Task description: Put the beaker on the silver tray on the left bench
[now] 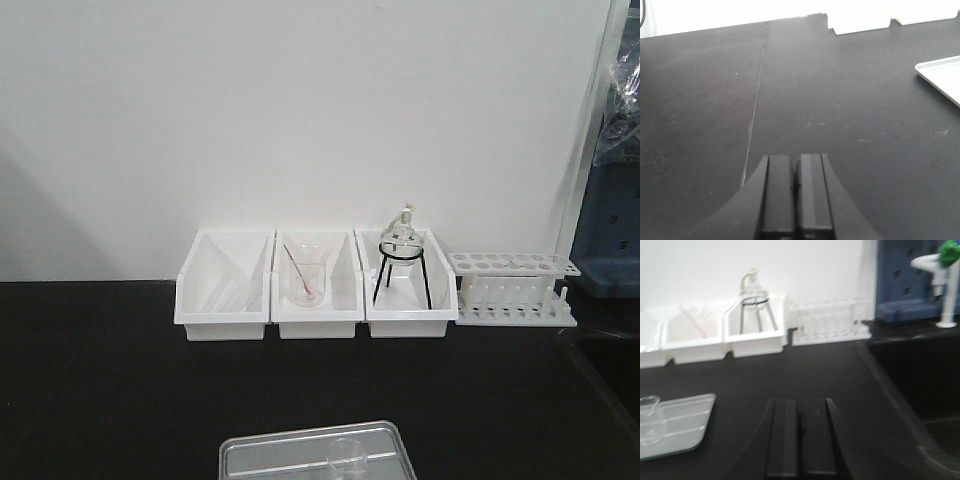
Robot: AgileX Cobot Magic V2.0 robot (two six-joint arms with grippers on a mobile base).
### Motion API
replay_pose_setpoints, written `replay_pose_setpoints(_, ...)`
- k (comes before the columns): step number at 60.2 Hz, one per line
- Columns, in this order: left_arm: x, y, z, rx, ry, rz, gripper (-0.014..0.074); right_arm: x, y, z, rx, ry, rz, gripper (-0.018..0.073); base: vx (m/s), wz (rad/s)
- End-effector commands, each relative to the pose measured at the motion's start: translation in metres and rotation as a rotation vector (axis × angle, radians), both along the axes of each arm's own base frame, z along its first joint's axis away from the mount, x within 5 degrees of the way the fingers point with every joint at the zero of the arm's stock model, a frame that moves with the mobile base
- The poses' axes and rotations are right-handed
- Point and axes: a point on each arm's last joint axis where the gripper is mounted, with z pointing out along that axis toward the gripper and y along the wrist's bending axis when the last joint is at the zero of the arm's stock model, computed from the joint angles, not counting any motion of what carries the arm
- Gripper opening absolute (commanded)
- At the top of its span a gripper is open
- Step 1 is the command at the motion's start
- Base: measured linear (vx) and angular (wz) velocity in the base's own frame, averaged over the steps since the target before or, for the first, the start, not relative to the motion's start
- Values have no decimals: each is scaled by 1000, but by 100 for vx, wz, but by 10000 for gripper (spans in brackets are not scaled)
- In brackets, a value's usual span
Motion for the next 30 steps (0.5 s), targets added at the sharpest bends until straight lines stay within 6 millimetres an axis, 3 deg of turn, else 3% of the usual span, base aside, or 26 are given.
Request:
replay_pose_setpoints(1, 2, -1, 0, -5, -63, -10, 1, -3, -2, 3, -30, -67, -44, -11, 0, 0)
replay_pose_setpoints(30, 2, -1, 0, -5, -63, -10, 1, -3, -3, 4, -31, -77, -47, -11, 0, 0)
